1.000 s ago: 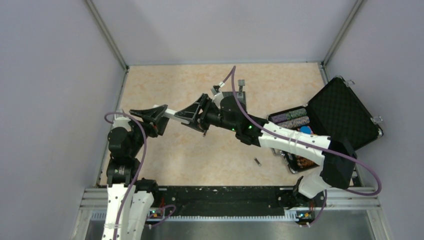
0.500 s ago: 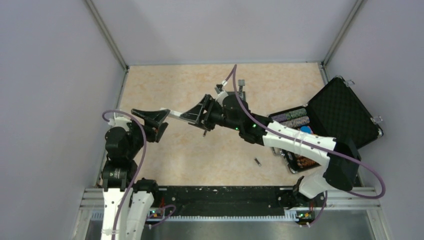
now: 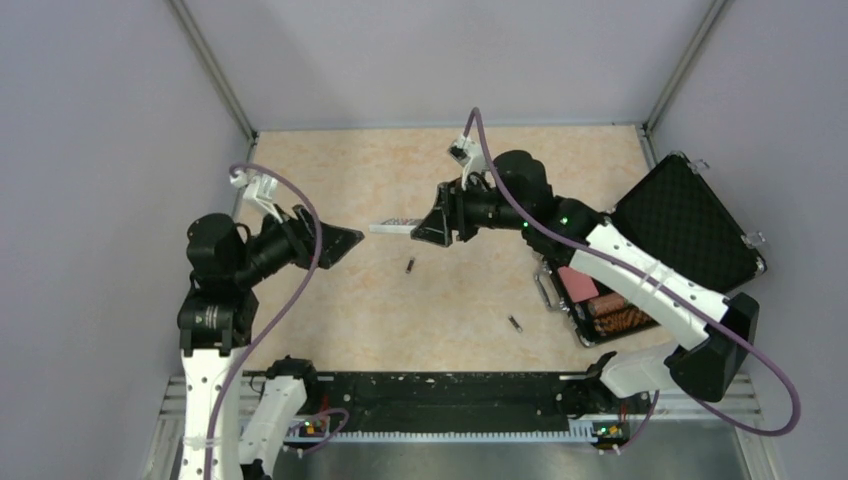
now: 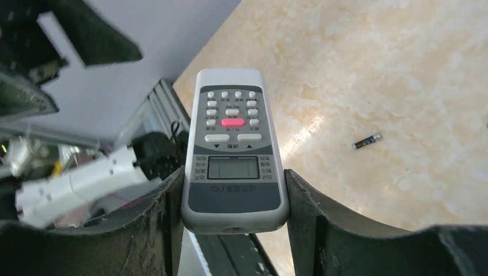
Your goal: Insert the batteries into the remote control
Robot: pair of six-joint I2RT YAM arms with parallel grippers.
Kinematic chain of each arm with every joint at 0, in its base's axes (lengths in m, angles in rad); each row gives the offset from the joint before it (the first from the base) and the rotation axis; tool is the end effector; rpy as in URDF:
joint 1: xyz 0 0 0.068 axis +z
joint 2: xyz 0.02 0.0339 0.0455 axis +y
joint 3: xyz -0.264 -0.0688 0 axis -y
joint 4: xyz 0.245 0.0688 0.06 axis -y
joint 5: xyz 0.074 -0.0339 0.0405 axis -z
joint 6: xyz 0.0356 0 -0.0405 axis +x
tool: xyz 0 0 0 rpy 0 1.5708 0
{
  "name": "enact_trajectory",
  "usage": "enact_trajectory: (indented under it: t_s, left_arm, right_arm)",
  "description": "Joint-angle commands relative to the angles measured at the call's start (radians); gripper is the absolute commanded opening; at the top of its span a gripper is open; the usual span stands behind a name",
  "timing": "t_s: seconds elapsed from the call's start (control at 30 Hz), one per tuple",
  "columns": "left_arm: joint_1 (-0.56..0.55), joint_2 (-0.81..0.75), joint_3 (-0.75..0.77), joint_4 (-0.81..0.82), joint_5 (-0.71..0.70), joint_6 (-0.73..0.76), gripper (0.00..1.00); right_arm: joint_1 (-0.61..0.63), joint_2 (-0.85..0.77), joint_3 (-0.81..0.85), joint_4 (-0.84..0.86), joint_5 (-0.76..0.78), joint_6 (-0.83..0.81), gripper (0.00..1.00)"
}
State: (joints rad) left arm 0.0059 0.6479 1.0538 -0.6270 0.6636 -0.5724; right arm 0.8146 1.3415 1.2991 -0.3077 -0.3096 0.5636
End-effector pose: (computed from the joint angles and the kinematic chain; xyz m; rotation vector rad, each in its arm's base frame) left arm 0.1106 -0.0213 0.4023 -0.0374 1.8547 -0.9915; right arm 0.2039 0.2320 0.3831 -0.4880 2.0455 1.1815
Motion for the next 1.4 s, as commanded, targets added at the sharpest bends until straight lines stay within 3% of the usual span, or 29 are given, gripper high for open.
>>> enact_trajectory:
  t_s: [0.0, 0.13, 0.23, 0.47, 0.7, 0.83, 0.97, 1.2, 1.27, 1.37]
  left_arm:
    - [-0.001, 0.099, 0.035, 0.137, 0.426, 0.168, 0.86]
    - [-0.001, 0.158, -0.014, 0.302, 0.597, 0.112, 0.86]
    - [-0.067, 0.19, -0.027, 0.357, 0.645, 0.093, 0.86]
    - [-0.33, 0.248, -0.038, 0.362, 0.572, 0.157, 0.88]
    - [-0.433, 0.3, -0.076, 0.362, 0.558, 0.199, 0.87]
    - [-0.479, 0.331, -0.071, 0.342, 0.547, 0.241, 0.81]
    - [-0.499, 0.366, -0.051, 0.305, 0.536, 0.279, 0.66]
    - [-0.503, 0.364, -0.039, 0.321, 0.54, 0.285, 0.0]
    - [-0.503, 0.349, -0.046, 0.348, 0.537, 0.265, 0.0]
    - [-0.504, 0.318, -0.07, 0.419, 0.513, 0.213, 0.0]
  right_arm:
    - [-0.005, -0.03, 0.153, -0.184, -0.231, -0.42, 0.38]
    - [-0.006, 0.011, 0.272, -0.321, -0.335, -0.543, 0.38]
    - [-0.006, 0.045, 0.348, -0.427, -0.413, -0.615, 0.37]
    - [0.005, 0.074, 0.378, -0.514, -0.47, -0.681, 0.36]
    - [0.009, 0.081, 0.369, -0.514, -0.475, -0.673, 0.35]
    - [0.01, 0.089, 0.374, -0.533, -0.502, -0.673, 0.34]
    - [0.011, 0.092, 0.374, -0.555, -0.499, -0.671, 0.35]
    - [0.009, 0.08, 0.365, -0.536, -0.438, -0.612, 0.4]
    - [0.009, 0.064, 0.348, -0.5, -0.422, -0.576, 0.46]
    - [0.007, 0.02, 0.294, -0.405, -0.395, -0.481, 0.71]
